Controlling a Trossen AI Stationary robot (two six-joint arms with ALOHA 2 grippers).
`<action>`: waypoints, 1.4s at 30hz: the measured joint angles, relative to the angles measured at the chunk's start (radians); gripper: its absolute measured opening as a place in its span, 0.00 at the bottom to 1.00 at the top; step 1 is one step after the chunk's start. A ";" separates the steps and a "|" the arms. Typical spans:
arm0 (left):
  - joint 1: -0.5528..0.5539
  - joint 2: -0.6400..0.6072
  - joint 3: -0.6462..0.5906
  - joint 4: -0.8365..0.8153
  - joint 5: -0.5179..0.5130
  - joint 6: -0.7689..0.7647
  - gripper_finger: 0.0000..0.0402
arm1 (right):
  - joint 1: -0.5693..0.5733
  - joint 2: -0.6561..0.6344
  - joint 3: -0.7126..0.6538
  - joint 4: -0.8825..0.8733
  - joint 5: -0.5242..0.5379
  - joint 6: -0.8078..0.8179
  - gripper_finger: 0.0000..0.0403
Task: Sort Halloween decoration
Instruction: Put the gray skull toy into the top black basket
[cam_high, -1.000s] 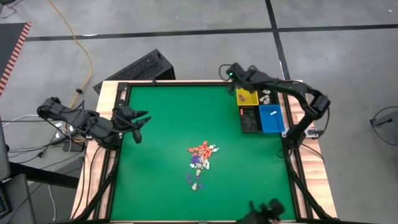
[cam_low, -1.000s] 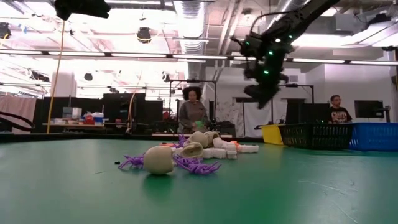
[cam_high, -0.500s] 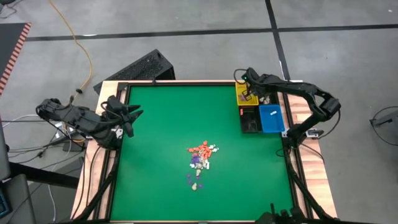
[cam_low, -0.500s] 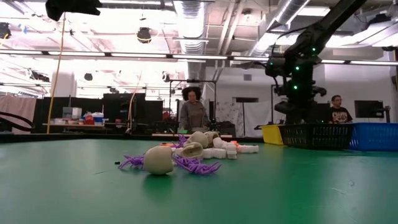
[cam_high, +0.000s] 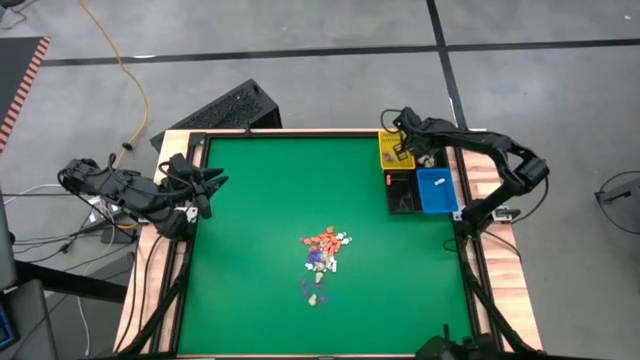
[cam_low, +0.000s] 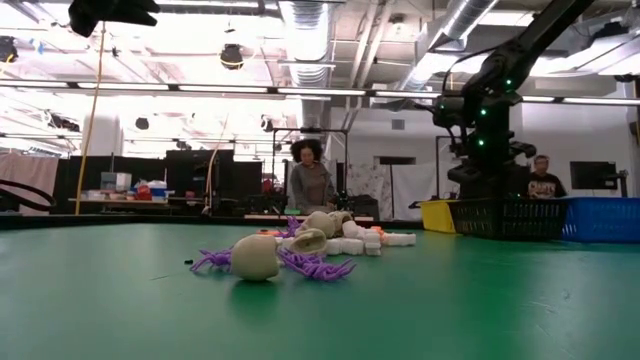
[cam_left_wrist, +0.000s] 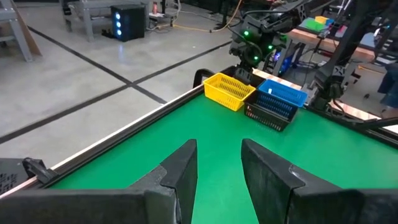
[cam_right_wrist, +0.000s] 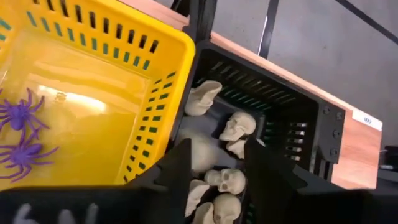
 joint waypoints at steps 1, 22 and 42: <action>0.000 0.000 0.000 0.000 0.002 0.000 0.28 | -0.002 0.000 0.000 0.000 0.000 0.000 0.45; 0.000 0.000 0.000 -0.001 -0.006 0.037 0.28 | 0.531 -0.378 0.002 0.254 -0.531 -0.163 0.46; 0.000 0.000 0.000 0.001 -0.055 0.029 0.28 | 1.216 0.187 0.002 0.780 -0.082 -0.077 0.45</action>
